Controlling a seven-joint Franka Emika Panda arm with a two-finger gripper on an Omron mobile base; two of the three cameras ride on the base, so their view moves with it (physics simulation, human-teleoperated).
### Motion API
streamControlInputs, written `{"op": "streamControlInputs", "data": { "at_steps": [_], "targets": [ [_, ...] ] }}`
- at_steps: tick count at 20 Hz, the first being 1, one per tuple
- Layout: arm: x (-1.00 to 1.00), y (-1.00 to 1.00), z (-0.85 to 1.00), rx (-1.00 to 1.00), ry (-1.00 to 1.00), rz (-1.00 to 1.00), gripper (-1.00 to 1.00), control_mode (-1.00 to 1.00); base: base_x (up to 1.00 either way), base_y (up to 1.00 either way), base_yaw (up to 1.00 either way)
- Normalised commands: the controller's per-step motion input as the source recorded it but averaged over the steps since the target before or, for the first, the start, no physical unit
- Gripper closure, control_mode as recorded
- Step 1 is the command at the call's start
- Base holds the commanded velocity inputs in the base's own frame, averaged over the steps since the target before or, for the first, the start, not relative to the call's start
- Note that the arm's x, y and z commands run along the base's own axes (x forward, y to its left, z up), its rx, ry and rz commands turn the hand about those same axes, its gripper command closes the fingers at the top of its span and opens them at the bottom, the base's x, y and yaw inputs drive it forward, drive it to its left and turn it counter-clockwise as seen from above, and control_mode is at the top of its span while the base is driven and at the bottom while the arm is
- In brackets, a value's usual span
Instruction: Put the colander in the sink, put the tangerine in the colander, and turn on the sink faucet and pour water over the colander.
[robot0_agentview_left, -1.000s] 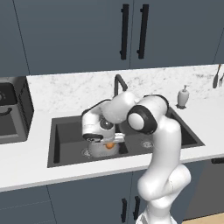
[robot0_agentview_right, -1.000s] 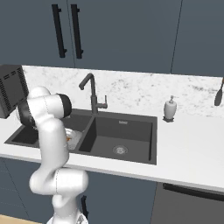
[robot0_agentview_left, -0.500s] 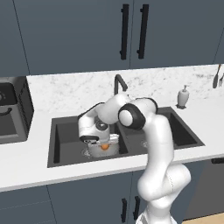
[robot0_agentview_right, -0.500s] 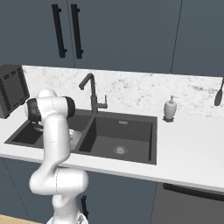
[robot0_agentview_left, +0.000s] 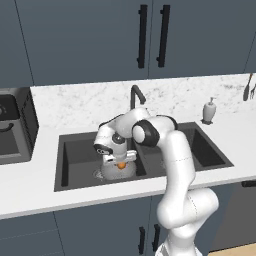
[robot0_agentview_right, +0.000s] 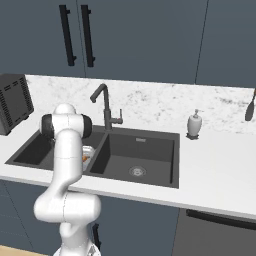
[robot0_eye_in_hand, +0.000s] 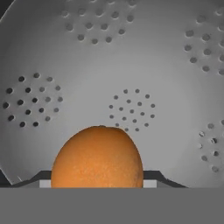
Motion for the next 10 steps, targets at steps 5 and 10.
{"op": "streamControlInputs", "data": {
  "at_steps": [5, 10],
  "targets": [
    [0.06, 0.04, 0.00, -0.09, 0.00, -0.05, 1.00, -1.00, 0.00, 0.00, 0.00],
    [-0.03, 0.11, 0.00, -0.09, -0.03, -0.04, -1.00, -1.00, 0.00, 0.00, 0.00]
  ]
}}
